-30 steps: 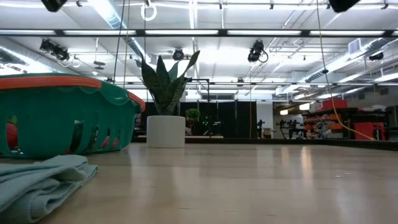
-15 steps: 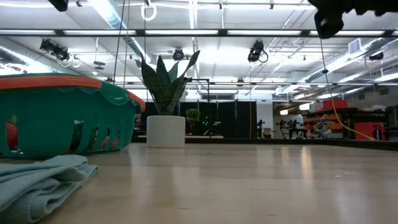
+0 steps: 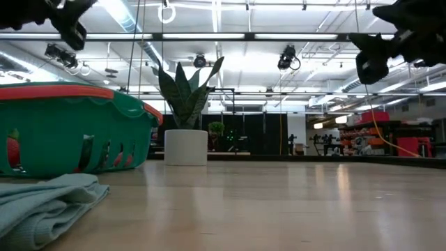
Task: Pick and placing Produce into tupperware
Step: Return to Home Position
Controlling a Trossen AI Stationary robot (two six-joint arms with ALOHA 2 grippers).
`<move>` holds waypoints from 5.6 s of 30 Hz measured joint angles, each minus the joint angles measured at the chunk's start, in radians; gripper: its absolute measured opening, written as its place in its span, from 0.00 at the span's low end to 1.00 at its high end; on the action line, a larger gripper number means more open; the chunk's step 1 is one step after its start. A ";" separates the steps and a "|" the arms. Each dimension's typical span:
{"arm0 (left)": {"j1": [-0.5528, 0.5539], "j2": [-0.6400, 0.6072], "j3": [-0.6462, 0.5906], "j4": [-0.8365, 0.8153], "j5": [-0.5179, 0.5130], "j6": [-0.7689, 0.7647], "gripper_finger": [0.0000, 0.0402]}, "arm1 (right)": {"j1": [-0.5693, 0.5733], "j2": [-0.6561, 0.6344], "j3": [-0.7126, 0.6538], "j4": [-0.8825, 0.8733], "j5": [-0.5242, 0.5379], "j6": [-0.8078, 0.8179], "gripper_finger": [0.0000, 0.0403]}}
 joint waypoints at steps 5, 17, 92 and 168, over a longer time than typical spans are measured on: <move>0.000 0.000 -0.100 0.145 0.000 0.001 0.49 | 0.000 0.000 0.006 0.010 0.015 -0.048 0.56; 0.000 -0.016 -0.134 0.285 0.061 0.043 0.48 | -0.027 -0.156 0.010 -0.090 0.075 -0.093 0.56; 0.014 -0.011 -0.132 -0.046 0.033 0.088 0.46 | -0.113 -0.345 0.013 -0.485 0.125 -0.224 0.56; 0.003 -0.006 -0.181 -0.049 0.415 0.271 0.47 | -0.112 -0.345 0.014 -0.493 0.125 -0.224 0.56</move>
